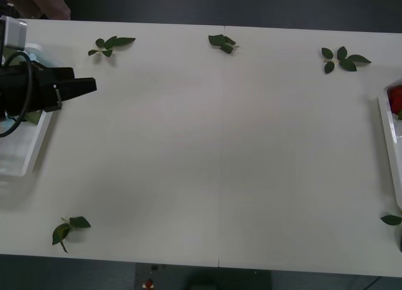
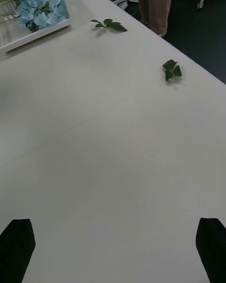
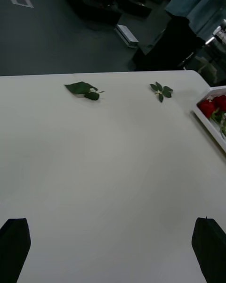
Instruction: Put the red flowers into the right box and the blue flowers into the left box
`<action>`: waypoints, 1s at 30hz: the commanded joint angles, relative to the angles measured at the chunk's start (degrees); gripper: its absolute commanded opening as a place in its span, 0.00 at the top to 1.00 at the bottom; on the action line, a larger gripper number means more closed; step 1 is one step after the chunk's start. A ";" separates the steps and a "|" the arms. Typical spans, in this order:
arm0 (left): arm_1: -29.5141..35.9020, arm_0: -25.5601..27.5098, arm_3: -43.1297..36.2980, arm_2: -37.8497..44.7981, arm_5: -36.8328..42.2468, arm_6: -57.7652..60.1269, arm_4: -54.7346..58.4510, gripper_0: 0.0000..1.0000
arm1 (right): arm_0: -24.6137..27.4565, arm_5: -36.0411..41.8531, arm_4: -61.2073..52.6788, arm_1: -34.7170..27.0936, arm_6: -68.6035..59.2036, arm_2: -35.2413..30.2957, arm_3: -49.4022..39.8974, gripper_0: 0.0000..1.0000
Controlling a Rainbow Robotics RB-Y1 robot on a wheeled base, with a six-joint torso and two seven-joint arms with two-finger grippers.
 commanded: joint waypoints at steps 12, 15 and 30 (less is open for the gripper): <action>-2.75 -7.98 -2.62 -8.22 -0.87 -11.58 3.02 0.00 | -0.96 -0.12 -0.18 -0.60 -0.05 -0.53 -1.46 0.00; -2.75 -8.33 -2.80 -10.15 -0.78 -14.92 4.16 0.00 | -0.96 -0.12 -0.18 -0.60 -0.05 -0.53 -1.46 0.00; -2.75 -10.00 -3.85 -15.34 -0.87 -18.44 7.50 0.00 | -0.96 -0.12 -0.18 -0.60 -0.05 -0.53 -1.46 0.00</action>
